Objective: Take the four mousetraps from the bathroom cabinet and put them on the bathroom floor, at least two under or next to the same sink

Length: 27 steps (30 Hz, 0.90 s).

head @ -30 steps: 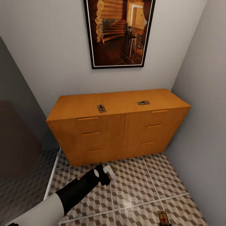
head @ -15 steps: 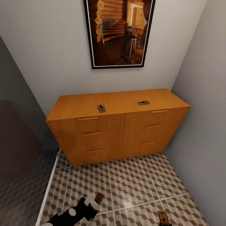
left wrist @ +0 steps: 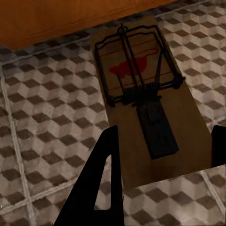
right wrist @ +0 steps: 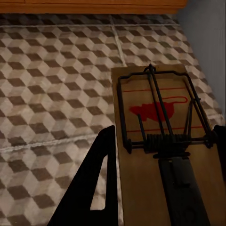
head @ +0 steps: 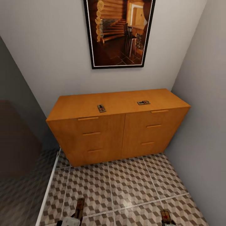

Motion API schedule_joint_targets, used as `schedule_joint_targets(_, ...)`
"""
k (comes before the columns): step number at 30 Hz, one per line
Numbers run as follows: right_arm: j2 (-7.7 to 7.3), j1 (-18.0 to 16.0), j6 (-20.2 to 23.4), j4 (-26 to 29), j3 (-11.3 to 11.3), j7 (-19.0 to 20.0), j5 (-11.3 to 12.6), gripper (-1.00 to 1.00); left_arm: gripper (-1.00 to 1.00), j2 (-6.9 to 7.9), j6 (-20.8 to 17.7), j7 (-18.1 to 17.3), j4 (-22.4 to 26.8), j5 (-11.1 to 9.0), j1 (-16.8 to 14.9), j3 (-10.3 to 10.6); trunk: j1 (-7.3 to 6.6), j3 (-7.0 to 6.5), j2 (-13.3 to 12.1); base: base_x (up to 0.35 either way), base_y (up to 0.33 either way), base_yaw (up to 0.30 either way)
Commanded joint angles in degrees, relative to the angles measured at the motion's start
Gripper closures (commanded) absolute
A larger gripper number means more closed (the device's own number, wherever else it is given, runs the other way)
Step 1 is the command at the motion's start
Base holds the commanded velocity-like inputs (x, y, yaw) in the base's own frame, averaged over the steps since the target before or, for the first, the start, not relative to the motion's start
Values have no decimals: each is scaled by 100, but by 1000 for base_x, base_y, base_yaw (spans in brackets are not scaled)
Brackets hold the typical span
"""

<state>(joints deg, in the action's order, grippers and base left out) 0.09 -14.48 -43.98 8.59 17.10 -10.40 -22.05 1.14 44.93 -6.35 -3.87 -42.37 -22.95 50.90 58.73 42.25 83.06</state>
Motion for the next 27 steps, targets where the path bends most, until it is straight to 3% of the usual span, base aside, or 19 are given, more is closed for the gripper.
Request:
schedule_joint_targets(1,1,-2,228,221,21,-18,-52,100,100,-2,218,-63,-23,-314,65,35,0,4,2,0,0,0)
schedule_joint_targets(4,0,-2,731,723,21,2,-41,100,100,0,678,-59,-34,-724,297,34,0,4,2,0,0,0)
schedule_joint_targets(7,0,-2,888,989,22,94,-38,100,100,2,831,71,-35,-824,434,34,0,4,2,0,0,0)
schedule_joint_targets(11,6,-2,978,1190,26,632,-37,100,100,9,1105,1207,-37,-868,553,37,0,4,2,0,0,0)
schedule_joint_targets(15,7,-2,941,1230,39,974,-32,100,100,-2,1175,1966,-35,-869,602,41,0,4,2,0,0,0)
schedule_joint_targets(27,-5,-2,683,1166,24,1049,-36,100,100,-16,1095,2151,-35,-847,619,51,0,4,2,0,0,0)
